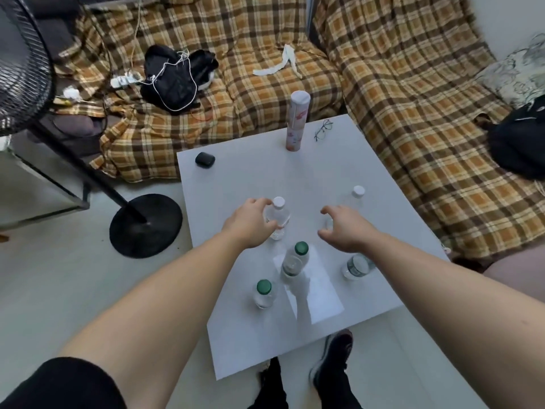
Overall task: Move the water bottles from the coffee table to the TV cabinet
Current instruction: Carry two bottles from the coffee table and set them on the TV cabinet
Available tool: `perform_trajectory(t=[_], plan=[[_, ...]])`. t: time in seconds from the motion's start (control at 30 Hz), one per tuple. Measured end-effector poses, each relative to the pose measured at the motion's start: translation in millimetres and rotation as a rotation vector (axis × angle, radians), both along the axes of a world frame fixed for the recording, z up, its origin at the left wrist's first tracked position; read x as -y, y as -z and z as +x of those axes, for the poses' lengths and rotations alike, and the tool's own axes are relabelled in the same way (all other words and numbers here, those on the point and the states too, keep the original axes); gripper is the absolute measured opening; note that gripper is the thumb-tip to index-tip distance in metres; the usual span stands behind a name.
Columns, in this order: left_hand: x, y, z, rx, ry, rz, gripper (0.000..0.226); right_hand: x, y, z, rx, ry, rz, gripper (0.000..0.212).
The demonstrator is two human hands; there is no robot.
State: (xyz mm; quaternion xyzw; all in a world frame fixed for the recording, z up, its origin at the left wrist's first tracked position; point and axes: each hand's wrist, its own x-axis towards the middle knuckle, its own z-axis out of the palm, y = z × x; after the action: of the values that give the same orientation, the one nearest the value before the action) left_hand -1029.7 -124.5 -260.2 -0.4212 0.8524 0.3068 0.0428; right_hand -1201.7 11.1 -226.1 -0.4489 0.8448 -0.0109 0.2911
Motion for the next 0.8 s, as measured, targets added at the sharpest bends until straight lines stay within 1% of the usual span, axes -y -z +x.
perform_trajectory(t=[0.13, 0.3, 0.47, 0.57, 0.67, 0.73, 0.8], plan=[[1.4, 2.7, -24.2, 0.0, -0.024, 0.032, 0.054, 5.5, 4.3, -33.1, -0.008, -0.01, 0.023, 0.057], [-6.4, -6.9, -86.2, -0.028, -0.019, 0.069, 0.054, 2.6, 4.0, -95.2, -0.034, 0.01, 0.029, 0.057], [-28.0, -1.7, -162.5, -0.032, 0.079, 0.085, 0.053, -13.1, 14.1, -138.6, 0.023, 0.077, 0.024, 0.056], [-39.3, 7.7, -202.9, 0.023, 0.18, 0.03, 0.051, -24.1, 26.1, -147.8, 0.087, 0.092, 0.086, 0.05], [-46.1, 18.1, -235.6, 0.096, 0.319, -0.039, 0.05, -32.7, 40.4, -144.8, 0.125, 0.033, 0.163, 0.041], [-47.7, 22.8, -252.7, 0.128, 0.345, -0.048, 0.052, -39.1, 48.9, -140.3, 0.116, -0.014, 0.192, 0.04], [-49.2, 27.2, -265.6, 0.222, 0.359, -0.052, 0.055, -46.2, 56.0, -136.1, 0.122, -0.049, 0.234, 0.039]])
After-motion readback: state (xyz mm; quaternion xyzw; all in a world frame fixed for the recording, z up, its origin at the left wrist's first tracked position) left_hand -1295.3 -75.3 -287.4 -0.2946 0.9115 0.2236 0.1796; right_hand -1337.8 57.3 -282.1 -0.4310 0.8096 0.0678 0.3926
